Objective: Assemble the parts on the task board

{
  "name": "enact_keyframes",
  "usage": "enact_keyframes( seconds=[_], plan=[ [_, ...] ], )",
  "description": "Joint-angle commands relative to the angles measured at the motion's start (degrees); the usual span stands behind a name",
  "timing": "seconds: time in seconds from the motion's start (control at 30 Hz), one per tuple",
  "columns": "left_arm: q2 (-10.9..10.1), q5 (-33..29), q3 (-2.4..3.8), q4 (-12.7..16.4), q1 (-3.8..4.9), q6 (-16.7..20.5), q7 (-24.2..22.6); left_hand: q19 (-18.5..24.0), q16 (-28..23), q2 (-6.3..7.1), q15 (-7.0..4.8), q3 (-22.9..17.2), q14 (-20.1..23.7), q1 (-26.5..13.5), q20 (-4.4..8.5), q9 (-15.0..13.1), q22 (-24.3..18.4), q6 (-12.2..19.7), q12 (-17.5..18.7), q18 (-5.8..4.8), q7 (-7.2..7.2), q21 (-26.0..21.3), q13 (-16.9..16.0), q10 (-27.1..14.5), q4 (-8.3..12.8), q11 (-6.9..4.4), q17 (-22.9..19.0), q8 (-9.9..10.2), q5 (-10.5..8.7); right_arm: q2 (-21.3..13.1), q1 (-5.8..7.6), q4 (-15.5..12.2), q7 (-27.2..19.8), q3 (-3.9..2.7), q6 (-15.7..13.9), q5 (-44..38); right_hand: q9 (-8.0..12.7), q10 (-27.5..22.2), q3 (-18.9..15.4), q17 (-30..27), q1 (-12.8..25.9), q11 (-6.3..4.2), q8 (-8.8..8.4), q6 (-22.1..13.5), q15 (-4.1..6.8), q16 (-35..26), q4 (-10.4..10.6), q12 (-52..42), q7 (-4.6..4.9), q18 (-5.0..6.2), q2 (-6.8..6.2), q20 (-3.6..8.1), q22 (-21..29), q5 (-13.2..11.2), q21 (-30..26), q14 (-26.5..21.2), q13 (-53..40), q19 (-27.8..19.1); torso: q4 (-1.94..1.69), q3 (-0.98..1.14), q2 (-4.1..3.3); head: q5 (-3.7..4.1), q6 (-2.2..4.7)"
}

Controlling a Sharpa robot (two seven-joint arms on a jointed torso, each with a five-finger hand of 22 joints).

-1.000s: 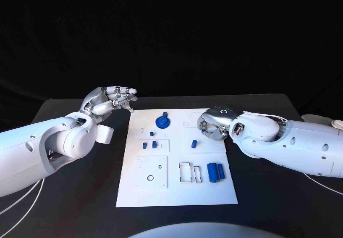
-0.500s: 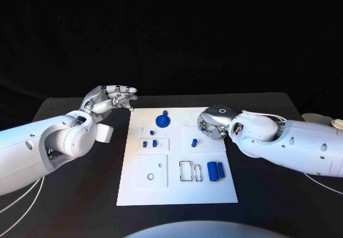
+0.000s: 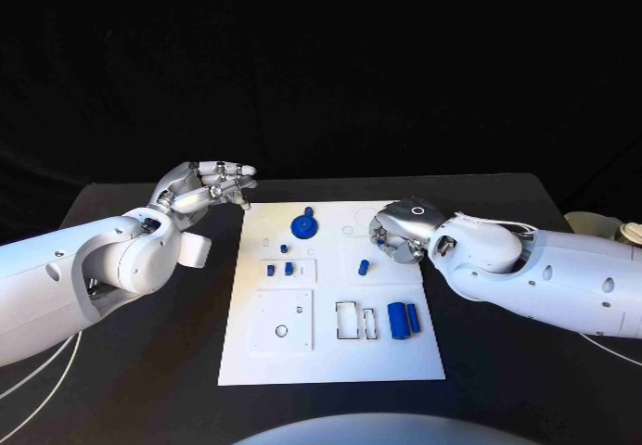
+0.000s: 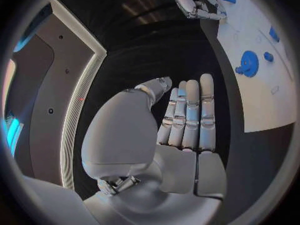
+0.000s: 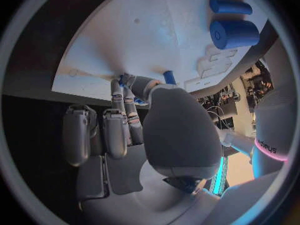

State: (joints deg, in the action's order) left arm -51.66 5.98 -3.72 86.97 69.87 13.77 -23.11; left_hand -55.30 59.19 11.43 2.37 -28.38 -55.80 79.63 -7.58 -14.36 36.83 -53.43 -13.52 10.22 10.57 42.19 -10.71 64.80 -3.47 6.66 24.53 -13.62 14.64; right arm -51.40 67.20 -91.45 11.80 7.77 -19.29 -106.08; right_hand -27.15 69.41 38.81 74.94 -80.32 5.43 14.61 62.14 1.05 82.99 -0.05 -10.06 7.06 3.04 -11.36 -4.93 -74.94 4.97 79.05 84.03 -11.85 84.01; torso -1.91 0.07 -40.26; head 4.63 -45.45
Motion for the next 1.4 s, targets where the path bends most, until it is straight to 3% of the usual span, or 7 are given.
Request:
enact_keyframes(
  seconds=[0.03, 0.47, 0.7, 0.87, 1.07, 1.17, 1.4],
  plan=[
    [0.1, -0.3, 0.05, 0.0, 0.05, -1.1, 0.2, -0.4, -0.3, 0.08, 0.18, 0.1, -0.3, 0.6, -0.09, 0.1, -0.1, 0.2, -0.3, 0.21, 0.13, -0.4, 0.0, -0.4, 0.3, -0.13, 0.0, 0.4, 0.21, -0.6, 0.26, -0.9, 0.7, -0.21, -4.0, -1.7, -0.1, 2.9, 1.3, 1.6, -1.2, -2.46, 0.28, 0.3, 0.28, 0.3, -1.4, 0.0, -0.02, -0.68, 1.98, 0.30, -10.6, 0.0, 0.4, 3.4, -1.3, 1.0, 0.02, -0.08, 0.06, -0.06, 0.09],
    [0.4, -0.3, 0.05, -0.4, 0.04, -1.1, 0.4, -0.4, -0.3, 0.00, 0.30, 0.2, -0.3, 0.6, -0.15, 0.1, -0.1, 0.5, -0.3, 0.18, 0.29, -0.5, 0.0, -0.8, 0.3, 0.02, -0.1, 0.5, 0.23, -3.9, 1.54, -6.6, -1.9, -0.75, -10.2, 1.6, -0.1, 3.0, 1.6, 1.8, -1.1, -2.49, 0.31, 0.4, 0.30, 0.4, -1.6, 0.1, -0.08, -0.88, 1.97, 0.32, -11.0, 0.2, 1.3, 3.4, -1.4, 1.4, 0.05, -0.05, 0.05, -0.45, 0.42],
    [0.9, -0.3, 0.05, -0.6, 0.02, -1.1, 0.2, -0.4, -0.3, 0.00, 0.30, 0.2, -0.3, 0.6, -0.15, 0.1, -0.1, 0.5, -0.3, 0.18, 0.29, -0.5, 0.0, -0.8, 0.3, 0.02, -0.1, 0.5, 0.23, -3.4, 1.14, -11.7, -3.7, -0.82, -11.9, 3.4, -0.1, 3.0, 1.6, 1.7, -1.0, -2.49, 0.32, 0.4, 0.30, 0.4, -1.7, 0.1, -0.08, -0.86, 1.97, 0.33, -11.0, 0.2, 1.2, 3.4, -1.4, 1.4, 0.10, -0.01, 0.09, -2.64, 0.65],
    [2.0, -0.3, 0.05, -1.3, 0.01, -1.1, 0.0, -0.4, -0.3, -0.07, 0.31, 0.2, -0.3, 0.6, -0.16, 0.2, -0.1, 0.5, -0.3, 0.19, 0.30, -0.5, 0.0, -0.8, 0.3, 0.03, -0.2, 0.5, 0.24, -0.4, -0.50, -13.6, -5.0, -0.80, -12.5, 4.2, -0.1, 3.0, 1.7, 1.6, -1.0, -2.49, 0.30, 0.4, 0.31, 0.3, -1.8, 0.2, -0.07, -0.81, 1.98, 0.33, -10.9, 0.2, 1.0, 3.4, -1.5, 1.3, -0.08, -0.16, 0.17, -5.46, 0.35],
    [3.5, -0.5, 0.05, -2.4, 0.01, -0.8, -0.3, -0.4, -0.3, -0.11, 0.32, 0.2, -0.3, 0.6, -0.17, 0.2, -0.1, 0.5, -0.3, 0.18, 0.31, -0.5, 0.0, -0.8, 0.3, 0.04, -0.2, 0.5, 0.24, 3.3, -3.33, -12.8, -6.1, -0.65, -12.2, 4.6, -0.1, 3.0, 1.8, 1.6, -1.0, -2.48, 0.29, 0.4, 0.31, 0.3, -1.8, 0.2, -0.05, -0.79, 1.99, 0.34, -10.9, 0.3, 0.9, 3.4, -1.5, 1.2, -0.04, -0.29, 0.09, -8.16, 0.13],
    [4.4, -0.9, 0.05, -3.2, 0.01, -0.5, -0.5, -0.4, -0.3, -0.11, 0.32, 0.2, -0.3, 0.6, -0.17, 0.2, -0.1, 0.5, -0.3, 0.18, 0.31, -0.5, 0.0, -0.8, 0.3, 0.04, -0.2, 0.5, 0.24, 4.9, -5.08, -11.6, -6.5, -0.56, -12.0, 4.7, -0.1, 3.0, 1.8, 1.6, -0.9, -2.46, 0.27, 0.4, 0.31, 0.3, -1.8, 0.3, -0.03, -0.77, 1.99, 0.34, -10.8, 0.3, 0.8, 3.4, -1.5, 1.2, -0.10, -0.29, 0.12, -8.99, -0.10],
    [6.0, -1.2, 0.04, -4.3, 0.03, 0.0, -0.7, -0.4, -0.4, -0.12, 0.33, 0.2, -0.2, 0.6, -0.18, 0.2, -0.1, 0.5, -0.4, 0.18, 0.31, -0.5, 0.0, -0.9, 0.3, 0.05, -0.2, 0.5, 0.24, 8.1, -8.56, -8.8, -7.1, -0.35, -11.4, 4.8, -0.1, 3.0, 1.9, 1.6, -0.8, -2.43, 0.22, 0.3, 0.29, 0.3, -1.9, 0.4, 0.02, -0.75, 1.98, 0.34, -10.8, 0.3, 0.7, 3.4, -1.5, 1.1, -0.08, -0.15, 0.01, -9.88, -0.47]
  ],
)
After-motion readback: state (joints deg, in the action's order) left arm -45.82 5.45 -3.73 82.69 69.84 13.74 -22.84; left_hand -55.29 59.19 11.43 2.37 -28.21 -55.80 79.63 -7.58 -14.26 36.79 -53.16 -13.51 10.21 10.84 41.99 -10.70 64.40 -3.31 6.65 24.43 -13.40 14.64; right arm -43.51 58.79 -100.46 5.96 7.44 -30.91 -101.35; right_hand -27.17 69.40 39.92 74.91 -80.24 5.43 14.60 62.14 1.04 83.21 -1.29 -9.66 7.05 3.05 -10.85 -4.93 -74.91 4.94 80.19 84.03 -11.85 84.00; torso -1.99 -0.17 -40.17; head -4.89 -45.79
